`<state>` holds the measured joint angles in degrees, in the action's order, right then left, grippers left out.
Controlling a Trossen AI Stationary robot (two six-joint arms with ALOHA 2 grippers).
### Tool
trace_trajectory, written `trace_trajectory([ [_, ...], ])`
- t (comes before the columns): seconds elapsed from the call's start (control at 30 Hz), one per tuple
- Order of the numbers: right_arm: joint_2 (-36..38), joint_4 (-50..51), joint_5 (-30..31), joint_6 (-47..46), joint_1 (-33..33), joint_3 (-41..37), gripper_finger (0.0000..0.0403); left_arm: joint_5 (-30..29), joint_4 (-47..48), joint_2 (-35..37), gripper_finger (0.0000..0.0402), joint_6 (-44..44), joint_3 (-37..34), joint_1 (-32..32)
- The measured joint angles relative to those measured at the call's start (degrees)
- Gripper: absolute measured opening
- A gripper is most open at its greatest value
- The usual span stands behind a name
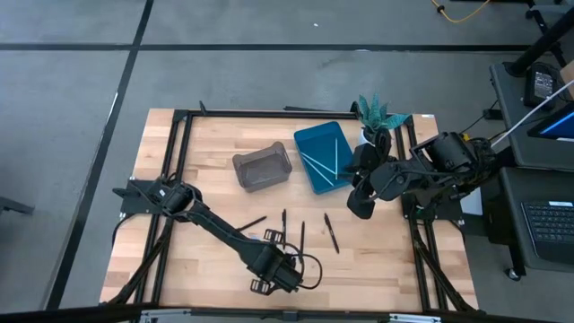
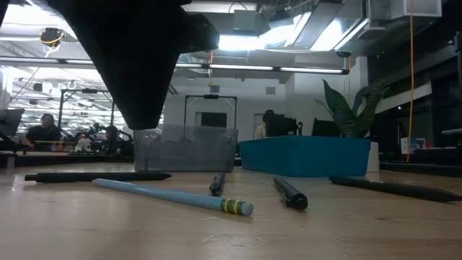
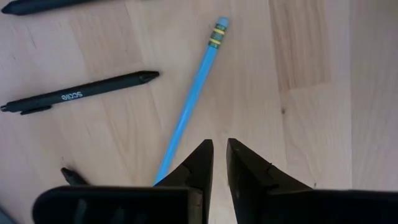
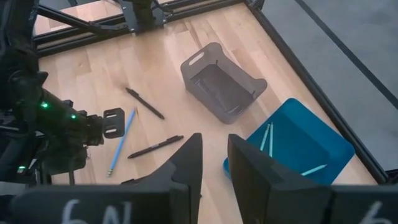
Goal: Sort pens & pencils
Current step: Put the blue colored pencil into the blue bin
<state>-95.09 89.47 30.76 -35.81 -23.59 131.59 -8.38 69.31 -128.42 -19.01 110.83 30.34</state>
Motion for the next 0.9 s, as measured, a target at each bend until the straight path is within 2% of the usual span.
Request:
trace_trajectory([
  [0.17,0.00,0.00,-0.48,0.00,0.00,0.00,0.0078,-0.02,0.00,0.00,0.0047,-0.13,0.00,-0.59],
  [0.63,0.00,0.02,-0.50,-0.06,-0.02,0.00,0.0078,-0.01,0.91,-0.02,0.0119,1.54,0.00,-0.10],
  [0.9,0.00,0.02,-2.51,-1.29,-0.02,-0.02,0.0078,0.00,0.89,-0.04,0.0126,11.00,-0.48,0.60],
])
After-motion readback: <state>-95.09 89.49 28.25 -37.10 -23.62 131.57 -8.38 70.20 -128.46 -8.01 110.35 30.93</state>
